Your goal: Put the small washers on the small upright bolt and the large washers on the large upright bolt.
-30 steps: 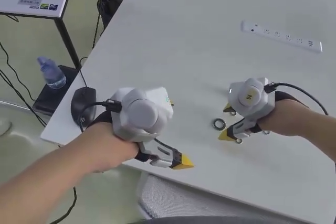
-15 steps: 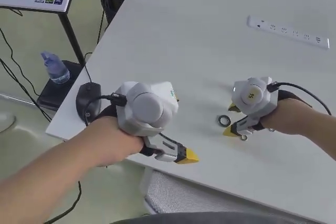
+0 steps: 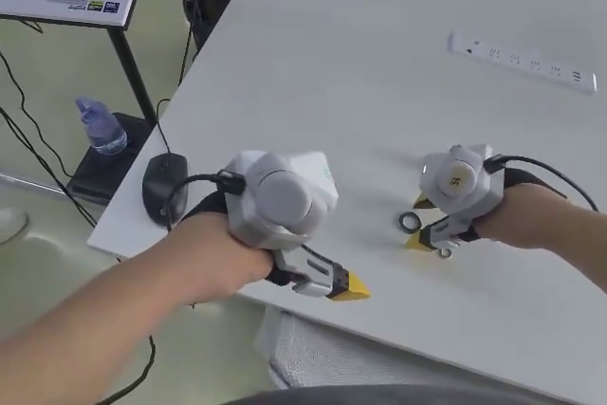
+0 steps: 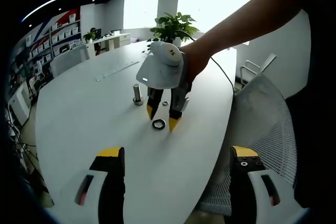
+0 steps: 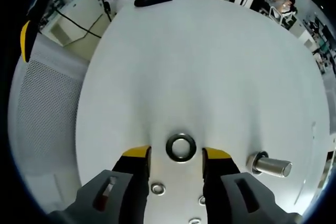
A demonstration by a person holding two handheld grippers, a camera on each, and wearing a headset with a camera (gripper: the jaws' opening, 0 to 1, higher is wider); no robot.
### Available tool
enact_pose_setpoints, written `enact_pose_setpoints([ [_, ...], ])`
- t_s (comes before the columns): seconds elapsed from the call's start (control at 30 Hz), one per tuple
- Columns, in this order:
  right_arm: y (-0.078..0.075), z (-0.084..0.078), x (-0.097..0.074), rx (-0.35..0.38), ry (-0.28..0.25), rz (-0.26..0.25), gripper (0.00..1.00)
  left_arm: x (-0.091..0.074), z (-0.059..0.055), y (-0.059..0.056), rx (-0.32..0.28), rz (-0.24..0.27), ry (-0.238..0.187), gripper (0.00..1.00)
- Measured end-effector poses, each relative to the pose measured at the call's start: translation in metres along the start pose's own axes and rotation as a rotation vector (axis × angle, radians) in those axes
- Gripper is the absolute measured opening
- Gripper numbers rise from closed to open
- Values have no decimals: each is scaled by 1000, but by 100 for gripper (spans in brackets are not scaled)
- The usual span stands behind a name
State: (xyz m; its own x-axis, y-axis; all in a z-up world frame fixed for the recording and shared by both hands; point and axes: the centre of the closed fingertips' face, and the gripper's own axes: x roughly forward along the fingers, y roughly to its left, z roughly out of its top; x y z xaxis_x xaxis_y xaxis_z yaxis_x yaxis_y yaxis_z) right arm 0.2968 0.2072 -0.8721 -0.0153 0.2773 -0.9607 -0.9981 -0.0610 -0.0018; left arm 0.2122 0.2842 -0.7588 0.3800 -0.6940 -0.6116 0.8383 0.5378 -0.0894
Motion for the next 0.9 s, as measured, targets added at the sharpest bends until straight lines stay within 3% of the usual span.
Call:
enact_pose_setpoints([
  [0.13,-3,-3,1,-16,29,-1,30,0,1,-1,5,-6,0,81],
  [0.6,-7,-5,7,3,103,-19,24,-3,-3,-4,-5,0,1,79],
  [0.8,-11,-5,7,69,73,-27,21,-3,-4,-6,-9,3,10,78],
  [0.9,-10,-4,7,66,73,-25,21,-7,3,-4,-33,17,-18,78],
])
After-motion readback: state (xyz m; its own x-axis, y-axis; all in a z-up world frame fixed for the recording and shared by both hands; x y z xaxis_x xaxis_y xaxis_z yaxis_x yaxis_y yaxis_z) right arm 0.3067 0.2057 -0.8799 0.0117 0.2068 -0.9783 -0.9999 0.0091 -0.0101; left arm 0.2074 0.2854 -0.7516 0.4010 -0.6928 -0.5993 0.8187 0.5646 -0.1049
